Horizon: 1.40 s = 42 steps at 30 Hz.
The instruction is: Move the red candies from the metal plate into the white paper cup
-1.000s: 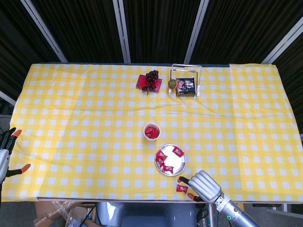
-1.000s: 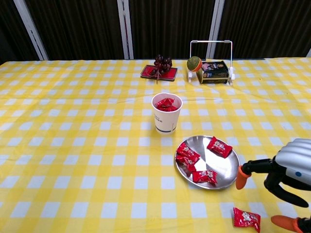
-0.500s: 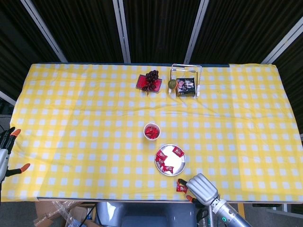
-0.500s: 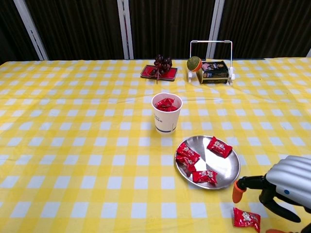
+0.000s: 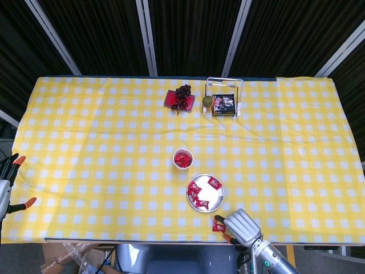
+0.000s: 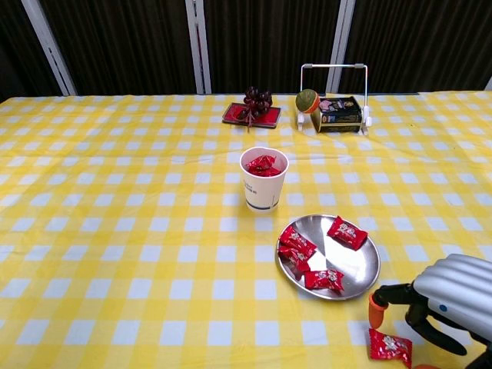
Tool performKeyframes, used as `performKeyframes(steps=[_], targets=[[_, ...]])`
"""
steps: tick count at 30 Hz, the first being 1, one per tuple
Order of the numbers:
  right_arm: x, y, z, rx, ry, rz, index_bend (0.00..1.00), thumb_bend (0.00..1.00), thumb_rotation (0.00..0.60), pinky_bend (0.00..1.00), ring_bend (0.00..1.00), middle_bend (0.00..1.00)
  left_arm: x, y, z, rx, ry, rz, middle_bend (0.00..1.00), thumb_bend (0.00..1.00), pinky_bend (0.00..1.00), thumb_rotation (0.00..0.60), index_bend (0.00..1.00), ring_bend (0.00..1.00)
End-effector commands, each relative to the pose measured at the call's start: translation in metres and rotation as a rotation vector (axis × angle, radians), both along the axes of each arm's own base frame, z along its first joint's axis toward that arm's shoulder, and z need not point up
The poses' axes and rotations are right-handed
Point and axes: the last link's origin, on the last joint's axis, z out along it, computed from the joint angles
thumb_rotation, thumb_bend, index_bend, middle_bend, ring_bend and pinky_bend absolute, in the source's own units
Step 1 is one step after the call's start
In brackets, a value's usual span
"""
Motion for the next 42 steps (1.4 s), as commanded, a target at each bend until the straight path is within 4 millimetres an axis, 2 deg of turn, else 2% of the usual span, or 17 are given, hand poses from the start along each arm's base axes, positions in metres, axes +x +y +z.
performKeyframes(steps=[1,15,24,34,38,42], targets=[[-0.002,-0.001,-0.001,0.0,0.007,-0.005,0.4,0.35,0.6,0.95,0.93,0.83,0.0,0.0,0.0,-0.001,0.0,0.001,0.0,0.01,0.0,0.6,0.0,0.0],[-0.007,0.001,-0.004,0.01,0.021,-0.014,0.43,0.35,0.6,0.95,0.93,0.83,0.0,0.0,0.0,0.0,-0.003,0.001,0.0,0.01,0.0,0.6,0.0,0.0],[-0.006,0.002,-0.003,0.016,0.017,-0.016,0.49,0.5,0.6,0.95,0.93,0.83,0.0,0.0,0.0,0.0,-0.003,0.002,0.0,0.01,0.0,0.6,0.0,0.0],[-0.007,0.002,-0.003,0.017,0.02,-0.019,0.5,0.52,0.6,0.95,0.93,0.83,0.0,0.0,0.0,0.0,-0.005,0.003,0.0,0.01,0.0,0.6,0.0,0.0],[-0.004,-0.002,0.003,-0.002,-0.004,-0.03,0.5,0.52,0.6,0.95,0.93,0.83,0.0,0.0,0.001,0.001,-0.006,0.002,0.0,0.01,0.0,0.6,0.0,0.0],[0.007,-0.014,0.019,-0.057,-0.057,-0.03,0.5,0.52,0.6,0.95,0.93,0.83,0.0,0.0,0.0,-0.001,-0.008,0.003,0.0,0.01,0.0,0.6,0.0,0.0]])
